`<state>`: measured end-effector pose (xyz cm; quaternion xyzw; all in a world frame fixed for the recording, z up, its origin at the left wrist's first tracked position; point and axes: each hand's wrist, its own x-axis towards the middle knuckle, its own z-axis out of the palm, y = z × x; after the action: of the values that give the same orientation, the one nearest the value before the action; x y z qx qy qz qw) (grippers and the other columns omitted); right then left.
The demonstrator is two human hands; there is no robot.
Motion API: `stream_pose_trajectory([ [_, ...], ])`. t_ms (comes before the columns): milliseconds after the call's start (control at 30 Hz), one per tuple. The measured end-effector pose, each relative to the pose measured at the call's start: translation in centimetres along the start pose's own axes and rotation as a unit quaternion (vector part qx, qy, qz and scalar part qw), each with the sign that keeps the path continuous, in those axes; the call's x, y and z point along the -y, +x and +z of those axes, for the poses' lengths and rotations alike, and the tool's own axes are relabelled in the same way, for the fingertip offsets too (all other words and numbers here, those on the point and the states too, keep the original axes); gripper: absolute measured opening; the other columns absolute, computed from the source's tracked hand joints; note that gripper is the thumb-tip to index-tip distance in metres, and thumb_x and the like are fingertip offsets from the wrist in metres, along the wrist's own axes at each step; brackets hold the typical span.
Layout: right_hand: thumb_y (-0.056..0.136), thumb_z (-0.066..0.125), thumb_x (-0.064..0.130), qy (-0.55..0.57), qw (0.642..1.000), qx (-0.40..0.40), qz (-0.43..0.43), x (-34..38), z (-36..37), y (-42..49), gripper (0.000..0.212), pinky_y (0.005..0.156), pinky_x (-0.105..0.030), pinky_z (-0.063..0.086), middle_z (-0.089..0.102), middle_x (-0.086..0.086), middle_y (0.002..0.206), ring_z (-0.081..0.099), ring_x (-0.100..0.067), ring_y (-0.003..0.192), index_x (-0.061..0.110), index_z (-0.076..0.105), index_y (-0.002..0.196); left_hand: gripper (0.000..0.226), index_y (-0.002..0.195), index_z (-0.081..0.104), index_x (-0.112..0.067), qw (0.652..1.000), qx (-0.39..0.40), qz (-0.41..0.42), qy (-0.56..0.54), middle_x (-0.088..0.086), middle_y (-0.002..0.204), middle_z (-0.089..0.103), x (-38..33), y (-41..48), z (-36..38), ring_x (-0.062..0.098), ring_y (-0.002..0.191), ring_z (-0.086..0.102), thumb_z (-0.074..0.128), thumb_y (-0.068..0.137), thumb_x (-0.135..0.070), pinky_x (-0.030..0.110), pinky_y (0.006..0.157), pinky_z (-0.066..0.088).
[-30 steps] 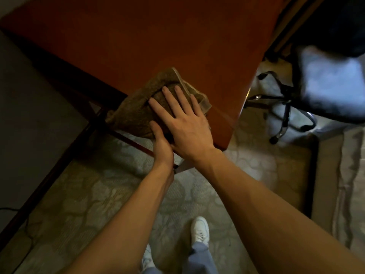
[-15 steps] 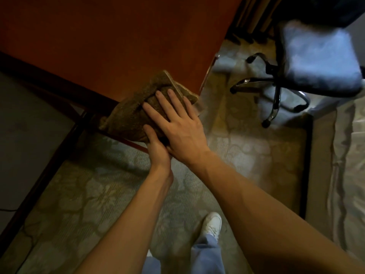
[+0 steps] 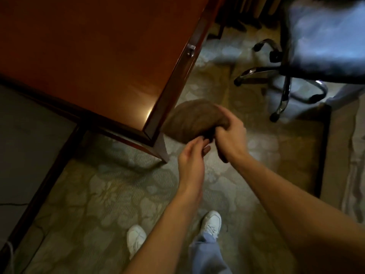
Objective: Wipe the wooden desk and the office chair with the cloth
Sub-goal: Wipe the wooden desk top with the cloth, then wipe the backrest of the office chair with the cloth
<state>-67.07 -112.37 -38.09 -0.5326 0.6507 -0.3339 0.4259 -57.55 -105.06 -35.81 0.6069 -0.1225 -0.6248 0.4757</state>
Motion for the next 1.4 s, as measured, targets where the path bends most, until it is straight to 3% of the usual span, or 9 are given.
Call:
stream_pose_trajectory([
  [133, 0.100, 0.048, -0.002, 0.216, 0.963, -0.005, 0.164, -0.9, -0.5, 2.7, 0.062, 0.076, -0.039, 0.065, 0.070, -0.007, 0.119, 0.073, -0.014, 0.081, 0.028, 0.045, 0.154, 0.018, 0.114, 0.068, -0.028, 0.978, 0.004, 0.132, 0.163, -0.006, 0.108, 0.075, -2.9, 0.3, -0.8, 0.005, 0.101, 0.071, 0.054, 0.105, -0.024, 0.029, 0.084, 0.054],
  [233, 0.099, 0.056, 0.004, 0.252, 0.951, 0.052, 0.170, 0.2, 3.6, 3.7, 0.053, 0.088, -0.042, 0.062, 0.071, -0.009, 0.119, 0.074, -0.018, 0.098, 0.025, 0.052, 0.147, 0.020, 0.116, 0.069, -0.029, 0.931, 0.076, 0.214, 0.285, -0.005, 0.109, 0.075, -7.2, 0.6, -1.8, 0.012, 0.104, 0.071, 0.057, 0.103, -0.020, 0.043, 0.084, 0.061],
  [367, 0.086, 0.061, 0.028, 0.198, 0.958, 0.152, 0.139, 0.3, 11.5, 4.4, 0.070, 0.109, -0.050, 0.049, 0.062, -0.007, 0.137, 0.060, -0.028, 0.125, 0.034, 0.041, 0.153, 0.024, 0.121, 0.069, -0.033, 0.837, 0.075, 0.306, 0.448, -0.018, 0.114, 0.071, -12.9, 0.7, -3.6, 0.003, 0.108, 0.067, 0.054, 0.105, -0.024, 0.026, 0.086, 0.056],
  [467, 0.094, 0.056, 0.011, 0.082, 0.978, 0.170, 0.092, 0.5, 11.1, 1.5, 0.066, 0.104, -0.037, 0.050, 0.064, -0.002, 0.136, 0.061, -0.022, 0.122, 0.029, 0.040, 0.155, 0.024, 0.117, 0.068, -0.037, 0.822, 0.033, 0.332, 0.462, -0.020, 0.113, 0.070, -15.3, 1.8, -4.9, 0.000, 0.109, 0.066, 0.052, 0.106, -0.022, 0.018, 0.085, 0.057],
  [633, 0.082, 0.051, 0.013, 0.095, 0.971, 0.183, 0.118, -0.9, 5.8, 3.1, 0.043, 0.079, -0.048, 0.062, 0.075, 0.007, 0.085, 0.073, -0.015, 0.081, 0.032, 0.074, 0.114, 0.024, 0.112, 0.069, -0.039, 0.823, 0.012, 0.337, 0.458, -0.021, 0.110, 0.071, -16.3, 4.1, -3.9, 0.000, 0.108, 0.066, 0.054, 0.106, -0.021, 0.015, 0.083, 0.055],
  [833, 0.101, 0.044, 0.004, 0.328, 0.914, 0.107, 0.214, 2.6, 8.5, 12.0, 0.055, 0.101, -0.048, 0.055, 0.070, -0.003, 0.124, 0.068, -0.025, 0.112, 0.042, 0.054, 0.140, 0.025, 0.124, 0.067, -0.037, 0.779, 0.055, 0.357, 0.512, -0.025, 0.121, 0.064, -19.1, 9.4, 0.1, 0.000, 0.121, 0.059, 0.053, 0.102, -0.035, 0.043, 0.096, 0.056],
  [900, 0.101, 0.043, 0.004, 0.326, 0.906, 0.113, 0.246, 3.0, 9.4, 13.4, 0.063, 0.106, -0.048, 0.052, 0.068, -0.003, 0.130, 0.066, -0.026, 0.117, 0.040, 0.045, 0.152, 0.026, 0.123, 0.065, -0.039, 0.757, 0.049, 0.391, 0.521, -0.028, 0.126, 0.060, -21.2, 12.2, 1.7, -0.005, 0.128, 0.052, 0.054, 0.100, -0.031, 0.034, 0.107, 0.049],
  [1033, 0.101, 0.039, 0.004, 0.324, 0.906, 0.080, 0.261, 4.0, 8.4, 19.4, 0.067, 0.095, -0.043, 0.056, 0.067, -0.005, 0.131, 0.067, -0.027, 0.111, 0.043, 0.040, 0.155, 0.024, 0.120, 0.064, -0.040, 0.780, 0.049, 0.372, 0.501, -0.023, 0.122, 0.062, -26.3, 16.9, 4.9, -0.021, 0.101, 0.055, 0.055, 0.105, -0.024, 0.003, 0.078, 0.045],
  [1400, 0.096, 0.044, 0.008, 0.247, 0.948, 0.014, 0.199, 9.4, 1.1, 36.6, 0.080, 0.104, -0.052, 0.052, 0.053, -0.004, 0.143, 0.062, -0.026, 0.113, 0.051, 0.018, 0.159, 0.020, 0.117, 0.067, -0.036, 0.848, 0.080, 0.222, 0.475, -0.019, 0.111, 0.065, -35.2, 27.2, 12.5, -0.015, 0.091, 0.064, 0.053, 0.106, -0.027, 0.014, 0.080, 0.056],
])
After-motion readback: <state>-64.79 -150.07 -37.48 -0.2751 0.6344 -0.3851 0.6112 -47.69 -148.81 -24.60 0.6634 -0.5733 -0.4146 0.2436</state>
